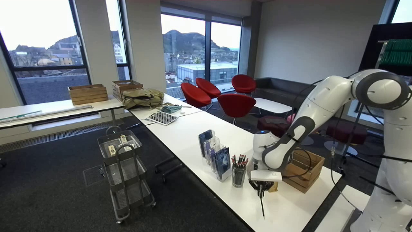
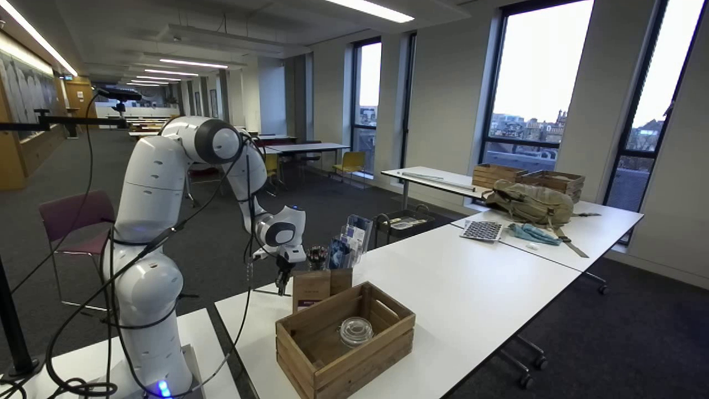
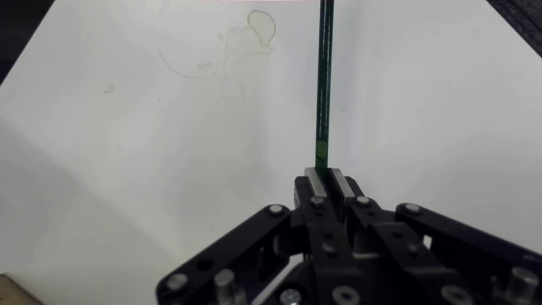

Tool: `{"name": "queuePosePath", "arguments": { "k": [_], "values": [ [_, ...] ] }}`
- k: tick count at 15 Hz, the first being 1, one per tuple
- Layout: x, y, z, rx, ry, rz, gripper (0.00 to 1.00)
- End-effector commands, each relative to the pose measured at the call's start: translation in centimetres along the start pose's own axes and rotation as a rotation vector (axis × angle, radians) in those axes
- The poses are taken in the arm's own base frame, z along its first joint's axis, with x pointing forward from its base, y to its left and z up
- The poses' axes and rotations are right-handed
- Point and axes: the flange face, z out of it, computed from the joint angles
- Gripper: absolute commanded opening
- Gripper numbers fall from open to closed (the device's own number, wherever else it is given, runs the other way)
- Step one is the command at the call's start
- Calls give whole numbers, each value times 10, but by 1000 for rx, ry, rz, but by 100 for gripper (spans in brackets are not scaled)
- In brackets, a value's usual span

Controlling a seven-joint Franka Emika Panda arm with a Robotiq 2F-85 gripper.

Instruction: Pick the pencil and put it in the holder

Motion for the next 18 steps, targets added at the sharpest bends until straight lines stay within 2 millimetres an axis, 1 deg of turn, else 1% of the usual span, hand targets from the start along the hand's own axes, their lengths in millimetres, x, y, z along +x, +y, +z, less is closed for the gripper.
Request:
{"name": "queuePosePath", "arguments": {
  "k": [1,3,8,10,14,16,18],
  "values": [
    [-12,12,-36,-9,-23,-19,2],
    [-20,13,-52,-33,-23,-28,2],
    [-45,14,-108,-50,94,-60,2],
    [-55,15,-132,-45,180,-67,2],
    [-80,17,-181,-3,418,-31,2],
    [-89,17,-196,18,521,6,2],
    [-97,17,-205,43,616,54,2]
  ]
}}
